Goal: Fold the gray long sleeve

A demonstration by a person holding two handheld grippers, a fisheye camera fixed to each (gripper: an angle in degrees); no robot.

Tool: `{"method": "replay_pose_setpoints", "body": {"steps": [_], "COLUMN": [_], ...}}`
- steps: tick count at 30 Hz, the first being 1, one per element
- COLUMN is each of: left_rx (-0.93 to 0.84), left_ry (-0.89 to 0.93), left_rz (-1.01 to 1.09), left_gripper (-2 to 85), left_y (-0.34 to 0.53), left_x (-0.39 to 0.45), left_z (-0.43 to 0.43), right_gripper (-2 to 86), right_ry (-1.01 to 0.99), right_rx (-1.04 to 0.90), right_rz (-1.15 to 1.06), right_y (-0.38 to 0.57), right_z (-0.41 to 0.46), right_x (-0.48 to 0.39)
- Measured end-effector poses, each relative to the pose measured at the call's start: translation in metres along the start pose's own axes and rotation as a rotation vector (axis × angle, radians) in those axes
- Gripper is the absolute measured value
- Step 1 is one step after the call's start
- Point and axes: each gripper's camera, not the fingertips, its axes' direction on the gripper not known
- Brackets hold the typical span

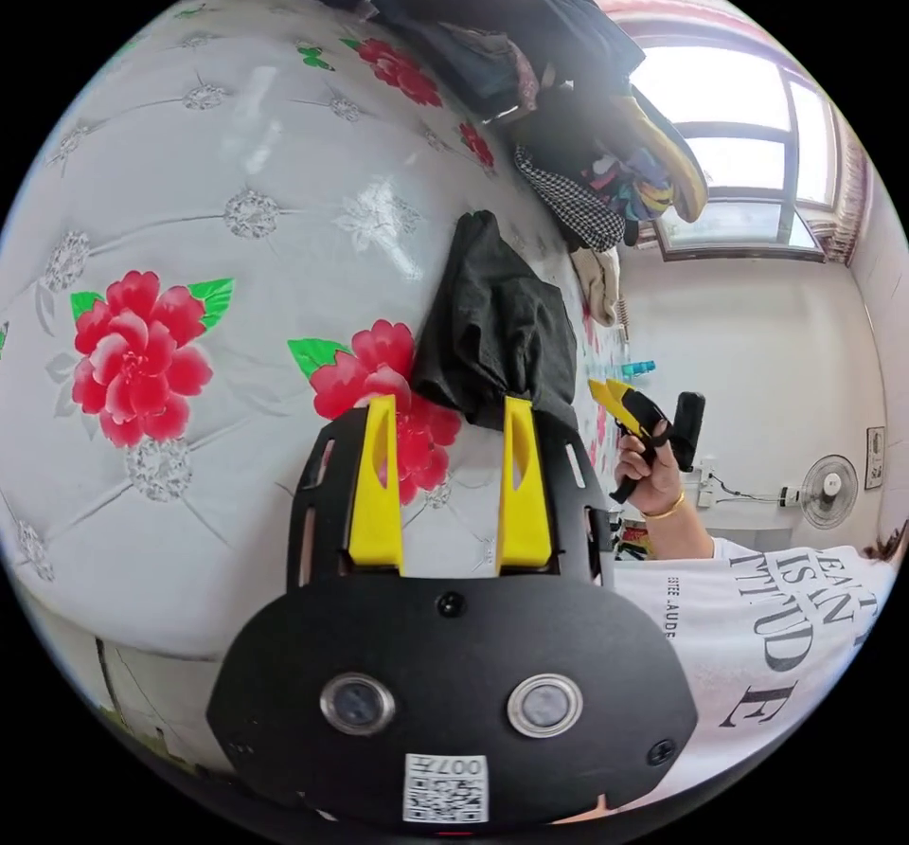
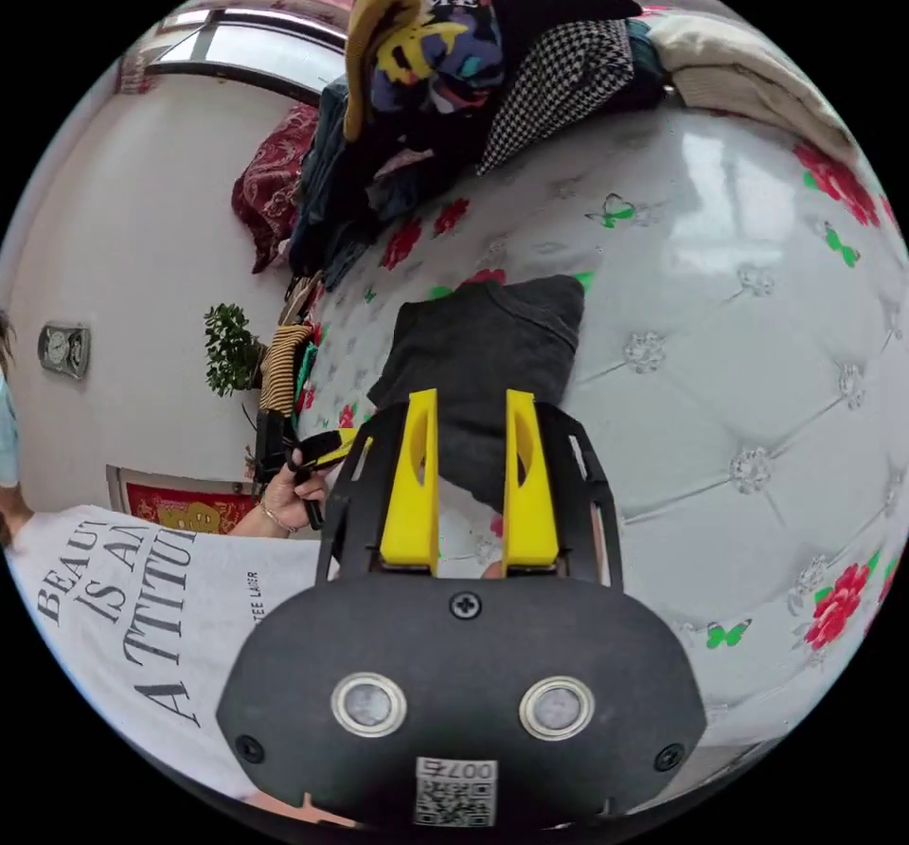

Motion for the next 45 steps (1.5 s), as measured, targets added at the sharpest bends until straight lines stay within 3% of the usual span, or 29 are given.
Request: {"method": "replay_pose_setpoints", "body": {"steps": [2,7,10,12,14,18,24,33,38,42,45], "left_rx": [-0.014,-0.075,-0.101,-0.138,-0.111,0.015,0.135,0.466,0.723,0.971,1.07], "left_ry": [0.028,0.099,0.136,0.179,0.197,0.203,0.16,0.155,0.125,-0.018,-0.137], "left_rz": [0.016,0.042,0.066,0.053,0.001,0.02,-0.027,-0.05,0.021,0.113,0.082], "left_gripper": [16.1,17.0,15.8,7.6,5.5,4.4,3.9,3.6,3.4,3.3,3.0], "left_y": [-0.014,-0.062,-0.087,-0.102,-0.109,-0.09,-0.007,0.027,0.016,0.013,-0.006], "left_x": [0.007,0.027,0.043,0.048,0.05,0.093,0.14,0.12,0.102,0.104,0.082], "left_z": [0.003,0.0,0.003,0.014,0.01,-0.055,-0.182,-0.429,-0.619,-0.762,-0.799], "right_gripper": [11.9,12.3,11.3,10.5,9.7,8.9,8.1,7.1,6.4,5.5,4.4], "right_ry": [-0.074,-0.205,-0.263,-0.204,-0.206,-0.259,-0.344,-0.386,-0.472,-0.496,-0.432], "right_rx": [0.052,0.005,-0.052,-0.067,-0.06,-0.071,-0.292,-0.449,-0.474,-0.494,-0.492], "right_rz": [0.177,0.317,0.304,0.302,0.252,0.131,-0.005,-0.26,-0.518,-0.725,-0.773], "right_y": [0.009,0.003,-0.017,-0.028,-0.038,-0.043,-0.065,-0.15,-0.226,-0.267,-0.294], "right_z": [-0.007,0.035,0.068,0.073,0.067,0.047,0.056,0.159,0.255,0.325,0.395], "right_x": [0.049,0.087,0.082,0.075,0.057,0.013,-0.076,-0.323,-0.556,-0.715,-0.796]}}
